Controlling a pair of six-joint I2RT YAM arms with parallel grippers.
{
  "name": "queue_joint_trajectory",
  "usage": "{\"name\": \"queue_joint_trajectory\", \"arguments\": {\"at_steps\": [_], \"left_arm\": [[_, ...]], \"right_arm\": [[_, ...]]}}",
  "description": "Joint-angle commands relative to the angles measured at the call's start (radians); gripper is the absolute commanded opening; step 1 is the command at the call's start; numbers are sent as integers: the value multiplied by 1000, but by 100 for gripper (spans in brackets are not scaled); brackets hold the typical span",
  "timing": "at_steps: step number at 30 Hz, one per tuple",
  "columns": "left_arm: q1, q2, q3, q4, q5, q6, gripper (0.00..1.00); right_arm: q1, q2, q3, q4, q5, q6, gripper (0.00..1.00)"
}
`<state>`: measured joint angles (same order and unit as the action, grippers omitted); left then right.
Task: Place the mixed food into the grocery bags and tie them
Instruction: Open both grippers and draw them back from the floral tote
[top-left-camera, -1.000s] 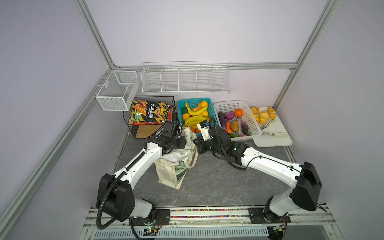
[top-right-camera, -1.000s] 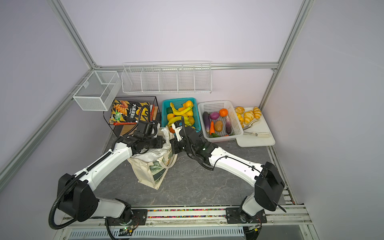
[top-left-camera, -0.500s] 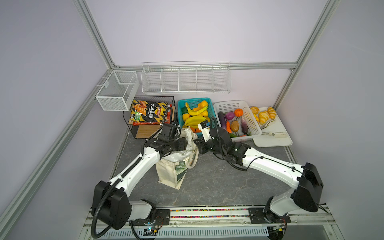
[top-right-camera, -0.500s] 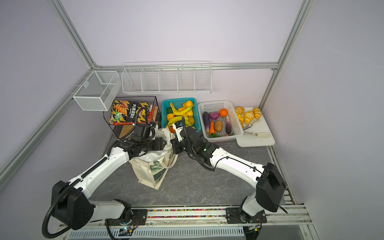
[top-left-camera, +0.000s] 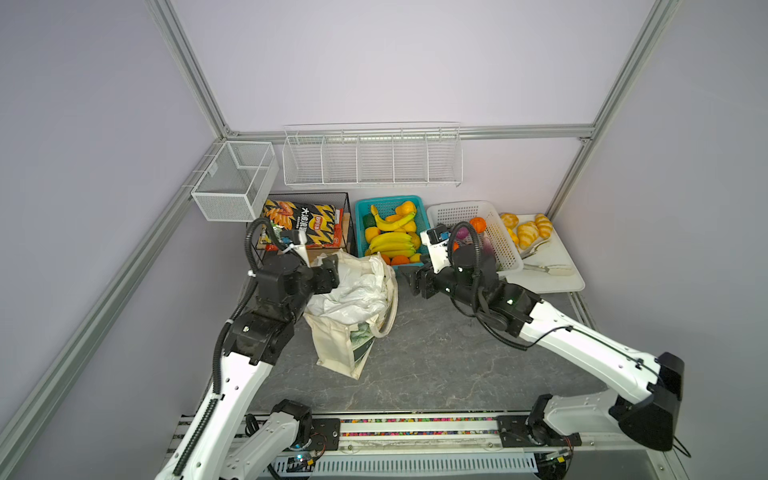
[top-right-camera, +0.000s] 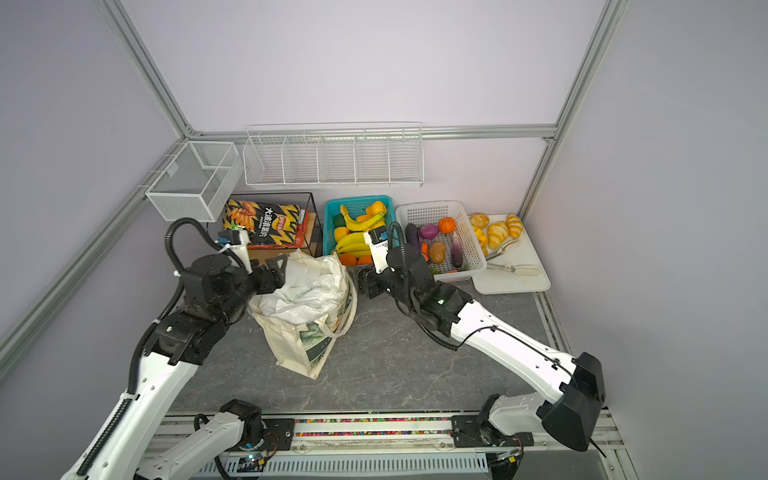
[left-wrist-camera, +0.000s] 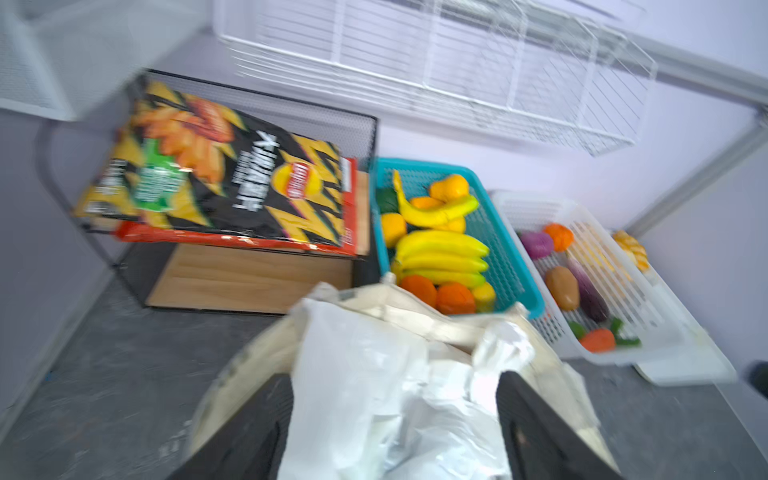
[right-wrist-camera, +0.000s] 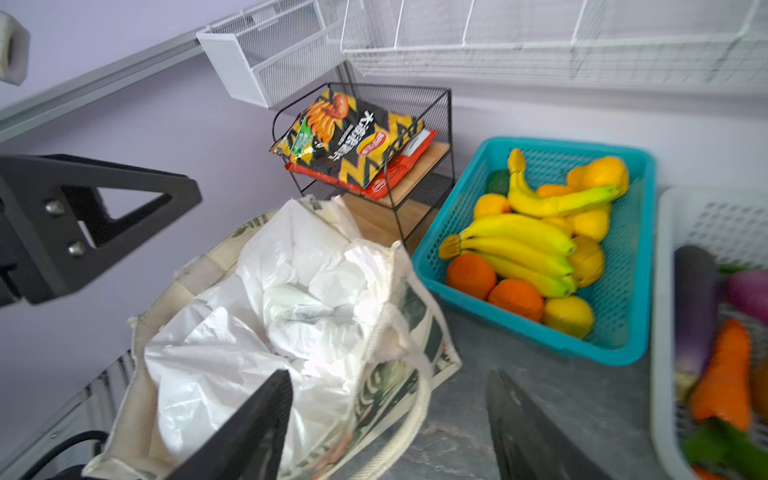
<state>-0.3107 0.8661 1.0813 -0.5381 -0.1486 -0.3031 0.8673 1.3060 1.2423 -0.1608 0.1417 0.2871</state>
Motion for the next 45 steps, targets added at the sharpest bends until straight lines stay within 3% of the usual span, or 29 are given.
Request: {"name": "queue_joint_trajectory", "arguments": {"at_steps": [1, 5, 10, 11, 15, 18, 21, 29, 34, 37, 39, 43, 44, 45], "left_arm": [[95, -10, -23, -22, -38, -73, 78], [198, 16, -23, -25, 118, -138, 78], [199, 9, -12, -35, 159, -131, 78], [199, 8, -8, -48, 159, -121, 78], [199, 5, 7, -117, 132, -68, 78], [199, -9, 16, -169, 104, -29, 78], [199, -32, 19, -184, 100, -4, 78], [199, -30, 40, -194, 96, 27, 78], [199, -16, 5, -157, 123, -19, 78], [199, -13, -39, -93, 186, -78, 78], [199, -29, -90, -23, 209, -130, 79], [199, -87, -255, 188, 155, -188, 81], [199, -99, -297, 245, 113, -198, 81], [199, -106, -348, 315, 68, -214, 82]], "right_arm": [[-19, 11, 20, -98, -43, -24, 93], [29, 113, 80, -147, -73, 23, 100], [44, 266, 172, -188, -53, 70, 94], [46, 295, 198, -197, -51, 74, 90], [45, 368, 281, -259, -38, 60, 57], [45, 337, 260, -310, 10, 27, 33], [27, 264, 206, -382, 61, 3, 17], [-117, 68, 90, -538, 40, -39, 10], [-200, 15, 31, -542, 27, -68, 16], [-228, -4, 15, -548, 17, -77, 37], [-230, -47, 13, -541, 31, -82, 59], [-242, -179, -27, -489, 126, -100, 93], [-261, -217, -57, -459, 165, -107, 99], [-297, -248, -87, -433, 189, -108, 93]]}}
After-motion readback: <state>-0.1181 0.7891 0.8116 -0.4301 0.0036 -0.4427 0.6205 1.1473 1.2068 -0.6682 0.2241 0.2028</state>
